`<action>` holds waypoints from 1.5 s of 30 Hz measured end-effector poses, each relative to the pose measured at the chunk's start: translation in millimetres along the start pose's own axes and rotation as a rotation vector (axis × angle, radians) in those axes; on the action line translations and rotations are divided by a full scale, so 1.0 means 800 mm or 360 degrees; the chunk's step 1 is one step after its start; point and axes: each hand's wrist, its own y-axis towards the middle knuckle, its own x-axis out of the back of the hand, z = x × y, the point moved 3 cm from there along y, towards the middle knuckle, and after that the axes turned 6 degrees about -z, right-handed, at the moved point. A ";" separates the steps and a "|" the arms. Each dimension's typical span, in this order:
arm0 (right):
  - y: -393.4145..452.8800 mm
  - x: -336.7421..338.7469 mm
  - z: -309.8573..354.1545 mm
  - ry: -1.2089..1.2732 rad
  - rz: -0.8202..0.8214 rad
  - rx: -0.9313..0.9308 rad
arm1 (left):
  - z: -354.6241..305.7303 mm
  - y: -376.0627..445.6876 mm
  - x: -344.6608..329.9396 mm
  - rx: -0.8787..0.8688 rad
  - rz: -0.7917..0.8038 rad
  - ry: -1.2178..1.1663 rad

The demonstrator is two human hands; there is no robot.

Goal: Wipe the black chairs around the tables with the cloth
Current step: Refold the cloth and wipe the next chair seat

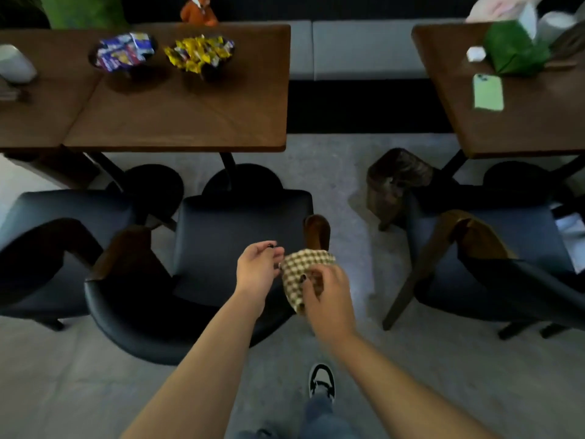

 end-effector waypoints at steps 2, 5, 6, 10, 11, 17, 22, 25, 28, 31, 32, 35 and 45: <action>-0.003 -0.012 -0.002 -0.0118 -0.0059 -0.0013 | 0.016 0.021 -0.007 0.0075 -0.0054 -0.0036; -0.013 -0.038 0.005 -0.0161 0.0163 -0.0085 | 0.033 0.043 -0.017 0.0158 -0.0063 -0.0069; -0.014 -0.046 0.007 -0.0187 0.0192 -0.0098 | 0.038 0.050 -0.020 0.0189 -0.0051 -0.0082; 0.008 -0.061 0.013 -0.0258 0.0184 -0.0210 | 0.052 0.075 -0.036 0.0357 0.0051 -0.0174; 0.016 -0.061 0.013 -0.0303 0.0193 -0.0234 | 0.055 0.080 -0.041 0.0387 0.0097 -0.0190; 0.048 -0.064 0.006 -0.0567 0.0315 -0.0228 | 0.064 0.108 -0.073 0.0302 0.0400 0.0021; 0.120 -0.071 -0.009 -0.0711 0.0477 0.0010 | 0.077 0.135 -0.080 0.0242 0.0475 0.0502; 0.180 -0.092 -0.015 -0.1067 0.0640 0.0247 | 0.094 0.153 -0.081 0.0376 0.0582 0.0446; 0.237 -0.114 -0.013 -0.1293 0.0867 0.0368 | 0.102 0.170 -0.083 0.0280 0.0710 0.0813; 0.269 -0.127 -0.009 -0.1310 0.1050 0.0404 | 0.105 0.183 -0.083 0.0094 0.0853 0.1396; 0.271 -0.129 -0.008 -0.1314 0.1117 0.0428 | 0.106 0.186 -0.084 0.0062 0.0897 0.1509; 0.255 -0.123 -0.001 -0.1318 0.1279 0.0626 | 0.107 0.188 -0.081 0.0075 0.0896 0.1614; 0.217 -0.097 -0.001 -0.1305 0.1342 0.1079 | 0.098 0.178 -0.081 0.0022 0.0917 0.1715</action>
